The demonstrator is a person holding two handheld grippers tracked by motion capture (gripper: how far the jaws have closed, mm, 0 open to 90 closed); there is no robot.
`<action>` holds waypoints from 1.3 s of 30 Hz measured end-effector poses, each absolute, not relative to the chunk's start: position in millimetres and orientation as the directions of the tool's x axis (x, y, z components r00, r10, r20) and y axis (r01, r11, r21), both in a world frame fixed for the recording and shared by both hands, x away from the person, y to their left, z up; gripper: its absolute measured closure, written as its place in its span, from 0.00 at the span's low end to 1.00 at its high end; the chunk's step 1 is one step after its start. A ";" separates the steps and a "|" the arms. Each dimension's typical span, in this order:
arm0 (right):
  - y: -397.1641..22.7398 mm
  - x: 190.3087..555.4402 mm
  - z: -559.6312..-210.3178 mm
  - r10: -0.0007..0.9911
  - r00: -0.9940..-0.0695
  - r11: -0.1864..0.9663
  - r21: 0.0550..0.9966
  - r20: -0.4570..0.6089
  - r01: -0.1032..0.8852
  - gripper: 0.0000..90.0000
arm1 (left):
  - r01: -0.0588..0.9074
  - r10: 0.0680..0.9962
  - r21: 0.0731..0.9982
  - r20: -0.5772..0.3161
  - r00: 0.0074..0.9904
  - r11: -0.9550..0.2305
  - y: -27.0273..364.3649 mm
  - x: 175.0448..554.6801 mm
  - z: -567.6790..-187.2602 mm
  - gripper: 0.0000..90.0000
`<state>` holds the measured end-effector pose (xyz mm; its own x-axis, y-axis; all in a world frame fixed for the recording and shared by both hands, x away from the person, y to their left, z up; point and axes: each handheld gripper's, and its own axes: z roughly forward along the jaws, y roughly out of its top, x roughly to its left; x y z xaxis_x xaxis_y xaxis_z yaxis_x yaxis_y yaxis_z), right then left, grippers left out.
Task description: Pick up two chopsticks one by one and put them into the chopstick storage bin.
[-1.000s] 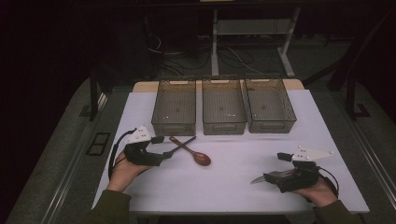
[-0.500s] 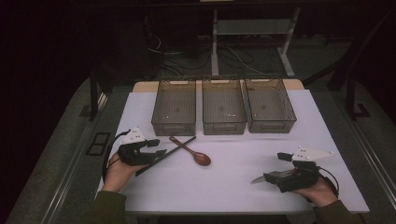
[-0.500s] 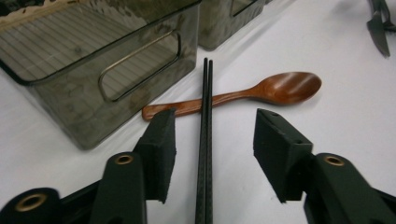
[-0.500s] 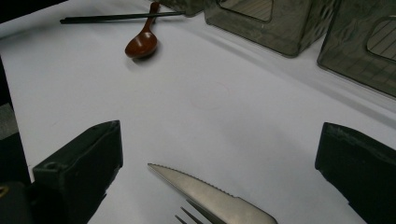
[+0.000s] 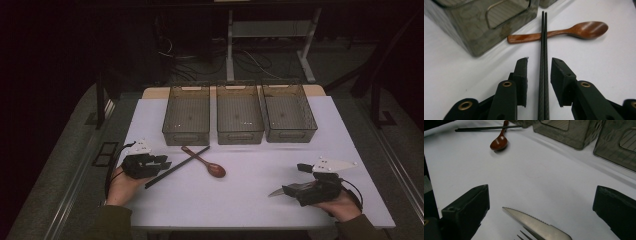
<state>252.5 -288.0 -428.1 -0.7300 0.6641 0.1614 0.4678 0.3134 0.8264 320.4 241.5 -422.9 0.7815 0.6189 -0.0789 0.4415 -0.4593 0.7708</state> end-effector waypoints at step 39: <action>-287.9 252.5 -428.1 0.664 -0.730 0.315 0.826 0.161 0.468 0.01 | 0.486 0.600 0.692 -0.096 0.794 -0.533 242.4 324.2 -437.6 0.85</action>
